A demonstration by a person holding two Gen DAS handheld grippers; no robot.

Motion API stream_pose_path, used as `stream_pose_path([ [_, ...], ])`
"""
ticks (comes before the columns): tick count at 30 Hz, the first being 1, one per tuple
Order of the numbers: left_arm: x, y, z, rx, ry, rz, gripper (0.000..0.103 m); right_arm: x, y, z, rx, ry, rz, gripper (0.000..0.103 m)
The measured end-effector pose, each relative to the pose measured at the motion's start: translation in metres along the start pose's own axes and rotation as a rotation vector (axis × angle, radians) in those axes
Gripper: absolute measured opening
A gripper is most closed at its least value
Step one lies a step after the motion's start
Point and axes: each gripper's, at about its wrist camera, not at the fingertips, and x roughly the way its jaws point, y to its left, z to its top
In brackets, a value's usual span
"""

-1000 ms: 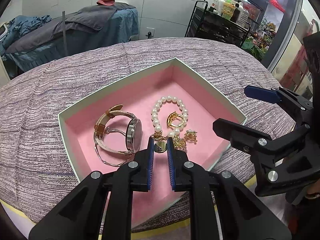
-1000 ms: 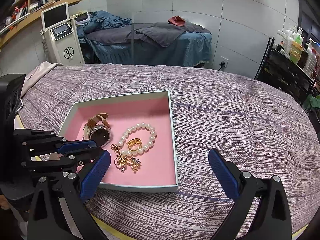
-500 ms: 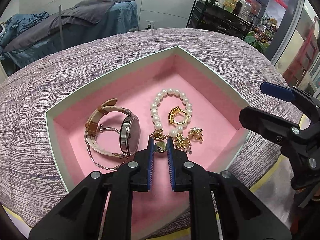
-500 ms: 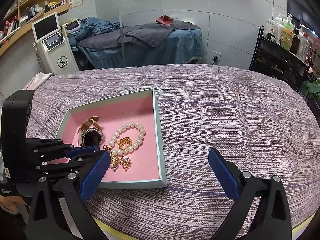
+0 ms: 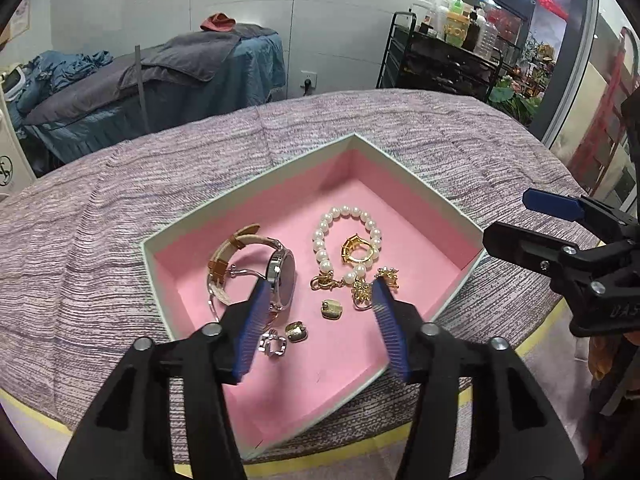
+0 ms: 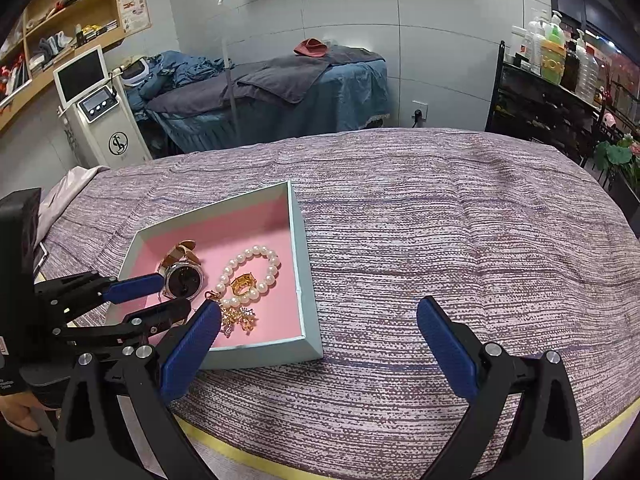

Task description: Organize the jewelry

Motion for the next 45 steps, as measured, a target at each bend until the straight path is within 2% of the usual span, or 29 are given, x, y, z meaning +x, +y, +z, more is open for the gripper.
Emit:
stream_pose_path([
  [3, -0.027, 0.000, -0.009, -0.009, -0.075, 0.064, 0.087, -0.010, -0.001, -0.005, 0.011, -0.018, 0.004, 0.096],
  [5, -0.041, 0.000, -0.018, -0.008, -0.108, 0.107, 0.094, -0.018, 0.001, -0.011, 0.008, -0.029, 0.004, 0.096],
  [9, -0.064, -0.001, -0.041, 0.025, -0.136, 0.195, 0.097, -0.029, 0.004, -0.025, -0.009, -0.037, 0.015, 0.096],
  [20, -0.104, 0.005, -0.104, -0.142, -0.169, 0.239, 0.097, -0.065, 0.029, -0.068, -0.091, -0.089, 0.036, 0.096],
  [32, -0.155, -0.025, -0.147, -0.226, -0.279, 0.223, 0.097, -0.120, 0.063, -0.119, -0.257, -0.262, 0.036, 0.096],
  [35, -0.165, -0.033, -0.154, -0.225, -0.316, 0.230, 0.097, -0.129, 0.067, -0.128, -0.282, -0.281, 0.031, 0.096],
  [40, -0.178, -0.050, -0.166, -0.166, -0.393, 0.295, 0.097, -0.137, 0.071, -0.138, -0.282, -0.285, 0.034, 0.096],
  [45, -0.188, -0.060, -0.178, -0.161, -0.461, 0.306, 0.097, -0.145, 0.074, -0.144, -0.274, -0.300, 0.025, 0.096],
])
